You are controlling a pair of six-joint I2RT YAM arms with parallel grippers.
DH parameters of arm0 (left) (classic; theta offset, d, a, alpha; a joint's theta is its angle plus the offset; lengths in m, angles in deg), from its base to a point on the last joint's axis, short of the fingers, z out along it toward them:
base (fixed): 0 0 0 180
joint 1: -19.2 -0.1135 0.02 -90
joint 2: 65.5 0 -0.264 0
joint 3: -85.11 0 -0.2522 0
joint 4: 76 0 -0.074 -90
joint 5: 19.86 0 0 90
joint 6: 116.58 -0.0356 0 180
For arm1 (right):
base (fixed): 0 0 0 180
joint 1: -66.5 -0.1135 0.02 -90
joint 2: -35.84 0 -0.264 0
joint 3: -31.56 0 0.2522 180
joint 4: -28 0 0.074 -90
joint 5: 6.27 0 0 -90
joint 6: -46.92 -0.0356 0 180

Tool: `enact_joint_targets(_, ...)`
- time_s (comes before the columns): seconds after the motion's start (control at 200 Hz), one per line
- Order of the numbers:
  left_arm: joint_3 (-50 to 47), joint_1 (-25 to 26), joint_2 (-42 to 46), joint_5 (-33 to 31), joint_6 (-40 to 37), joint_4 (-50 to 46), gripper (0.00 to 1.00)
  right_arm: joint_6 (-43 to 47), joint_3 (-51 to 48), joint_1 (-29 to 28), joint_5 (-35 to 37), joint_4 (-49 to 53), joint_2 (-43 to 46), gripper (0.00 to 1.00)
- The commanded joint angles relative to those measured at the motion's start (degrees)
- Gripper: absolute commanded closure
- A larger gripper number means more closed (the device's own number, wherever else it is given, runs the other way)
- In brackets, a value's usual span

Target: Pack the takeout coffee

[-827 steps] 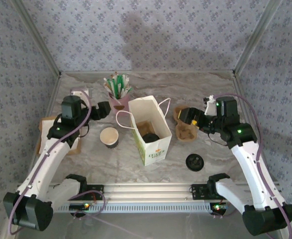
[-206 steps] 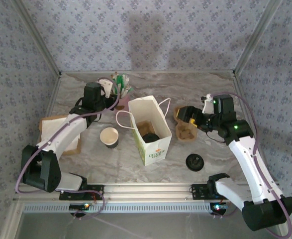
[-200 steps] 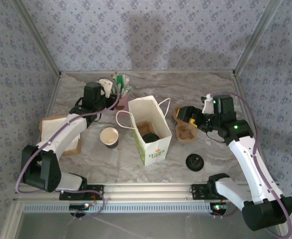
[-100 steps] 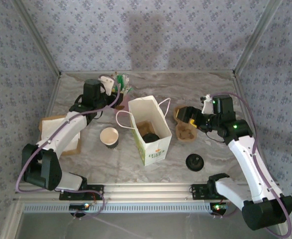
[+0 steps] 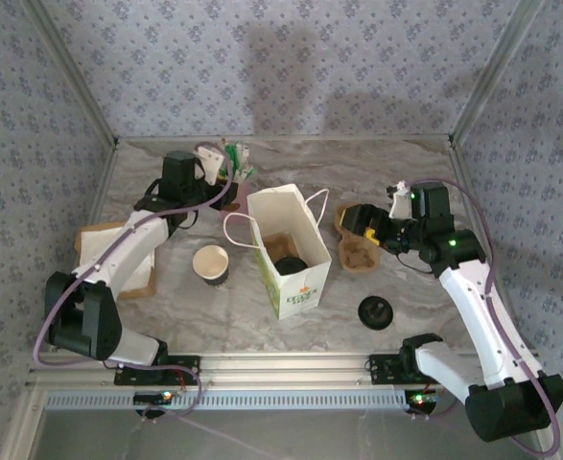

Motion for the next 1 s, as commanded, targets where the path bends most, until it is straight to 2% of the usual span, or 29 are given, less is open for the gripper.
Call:
enact_joint_targets(0.0,2.66,-0.29,-1.06,-0.04,-0.98,0.47,0.63,0.55,-0.50,0.33,-1.13,-0.58,-0.12,0.00)
enact_joint_targets(0.2,4.34,-0.29,-2.99,-0.22,-0.85,0.55,0.75,0.52,-0.70,0.33,-1.02,-0.58,-0.11,0.00)
enact_joint_targets(0.3,4.87,-0.29,-3.60,-0.27,-0.88,0.65,0.76,0.60,-0.70,0.34,-0.98,-0.47,-0.03,0.00)
enact_joint_targets(0.34,5.21,-0.29,-3.89,-0.09,-0.86,0.43,0.74,0.65,-0.76,0.39,-0.96,-0.33,-0.07,0.00)
enact_joint_targets(0.405,5.49,-0.24,-4.29,-0.02,-0.90,0.47,0.63,0.60,-0.68,0.41,-1.02,-0.32,-0.06,0.00)
enact_joint_targets(0.475,5.65,-0.20,-4.57,-0.15,-1.13,0.82,0.62,0.64,-0.74,0.45,-0.98,-0.31,-0.03,0.00)
enact_joint_targets(0.714,5.49,-0.04,-5.43,-1.56,-0.83,3.34,0.69,0.51,-1.03,0.41,-0.86,-0.59,-0.07,0.00)
enact_joint_targets(0.874,5.58,0.11,-5.98,-2.08,-0.43,3.73,0.80,0.57,-1.02,0.43,-0.77,-0.38,-0.02,0.00)
enact_joint_targets(0.994,4.89,0.15,-4.86,-3.20,-0.30,3.72,0.82,0.51,-0.94,0.41,-0.69,-0.54,-0.02,0.00)
